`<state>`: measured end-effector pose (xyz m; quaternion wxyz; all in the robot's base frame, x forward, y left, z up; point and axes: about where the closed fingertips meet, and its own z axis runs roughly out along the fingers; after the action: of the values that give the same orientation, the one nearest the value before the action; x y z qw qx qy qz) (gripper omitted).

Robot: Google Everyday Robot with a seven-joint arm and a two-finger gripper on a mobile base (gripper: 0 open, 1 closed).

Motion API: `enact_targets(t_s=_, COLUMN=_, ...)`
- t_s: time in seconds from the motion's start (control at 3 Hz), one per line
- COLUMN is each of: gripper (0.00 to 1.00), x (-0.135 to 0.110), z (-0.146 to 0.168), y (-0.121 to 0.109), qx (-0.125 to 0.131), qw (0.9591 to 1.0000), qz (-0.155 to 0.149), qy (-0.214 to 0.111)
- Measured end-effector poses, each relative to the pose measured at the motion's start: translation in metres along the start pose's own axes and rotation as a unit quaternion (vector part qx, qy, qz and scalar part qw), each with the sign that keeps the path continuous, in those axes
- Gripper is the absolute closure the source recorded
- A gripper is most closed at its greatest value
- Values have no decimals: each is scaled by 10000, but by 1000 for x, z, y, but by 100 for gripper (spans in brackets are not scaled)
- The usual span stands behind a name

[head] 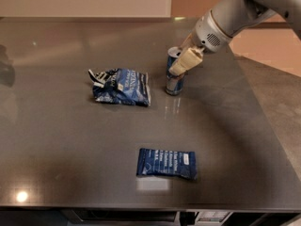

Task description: Move redbull can near rxbar blueberry

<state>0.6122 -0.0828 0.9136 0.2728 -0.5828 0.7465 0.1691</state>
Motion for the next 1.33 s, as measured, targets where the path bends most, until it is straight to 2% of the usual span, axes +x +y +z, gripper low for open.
enact_targets(t_s=0.33, gripper=86, x=-5, z=-9, y=21, qx=-182, qw=9995, qz=-205, qy=-134)
enact_targets(t_s=0.67, gripper=100, x=-11, z=-18, y=43, qx=-384, qw=9979, qz=-458, qy=-261)
enact_targets(t_s=1.0, gripper=100, x=-12, z=-27, y=78, qx=-730, qw=9932, qz=-830, qy=-370)
enact_targets(t_s=1.33, gripper=100, x=-6, z=-31, y=113, qx=-1031, qw=9868, qz=-1208, qy=-320)
